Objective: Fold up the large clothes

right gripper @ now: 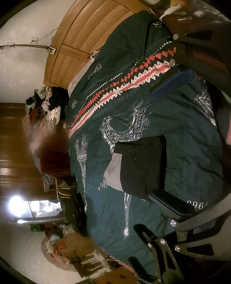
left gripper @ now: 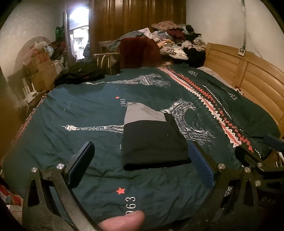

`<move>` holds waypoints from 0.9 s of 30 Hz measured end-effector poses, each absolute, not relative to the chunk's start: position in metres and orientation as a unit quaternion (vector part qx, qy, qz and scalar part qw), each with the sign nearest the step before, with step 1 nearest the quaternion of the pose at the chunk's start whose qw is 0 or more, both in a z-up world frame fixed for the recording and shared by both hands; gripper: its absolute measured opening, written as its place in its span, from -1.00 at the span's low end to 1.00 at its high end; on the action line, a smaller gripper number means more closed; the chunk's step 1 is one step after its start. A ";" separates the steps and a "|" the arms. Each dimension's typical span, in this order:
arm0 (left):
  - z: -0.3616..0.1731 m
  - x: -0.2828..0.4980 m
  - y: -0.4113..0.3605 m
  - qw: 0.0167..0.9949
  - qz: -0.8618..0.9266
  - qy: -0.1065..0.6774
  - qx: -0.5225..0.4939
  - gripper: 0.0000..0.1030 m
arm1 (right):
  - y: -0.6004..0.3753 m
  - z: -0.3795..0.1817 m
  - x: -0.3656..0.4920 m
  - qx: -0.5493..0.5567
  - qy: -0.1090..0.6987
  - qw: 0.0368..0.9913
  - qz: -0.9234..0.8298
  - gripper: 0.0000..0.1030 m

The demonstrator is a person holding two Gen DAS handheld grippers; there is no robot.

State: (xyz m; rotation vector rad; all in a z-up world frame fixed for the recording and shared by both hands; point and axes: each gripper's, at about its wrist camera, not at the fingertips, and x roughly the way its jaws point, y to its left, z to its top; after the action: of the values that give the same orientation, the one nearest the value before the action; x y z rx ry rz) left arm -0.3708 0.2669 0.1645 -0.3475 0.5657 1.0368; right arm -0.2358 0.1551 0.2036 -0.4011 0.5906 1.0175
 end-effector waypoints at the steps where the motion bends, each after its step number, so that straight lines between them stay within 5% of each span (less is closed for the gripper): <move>1: 0.164 -0.371 0.268 0.815 0.488 0.266 -0.163 0.99 | 0.155 0.203 -0.236 -0.188 0.277 0.813 0.477 1.00; 27: 0.155 -0.381 0.282 0.799 0.507 0.277 -0.167 0.99 | 0.175 0.188 -0.233 -0.198 0.294 0.799 0.486 1.00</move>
State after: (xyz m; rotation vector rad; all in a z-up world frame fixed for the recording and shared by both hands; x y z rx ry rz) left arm -0.3811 0.2816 0.1545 -0.3589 0.5955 1.0886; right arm -0.2329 0.1749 0.1884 -0.4246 0.6308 1.0433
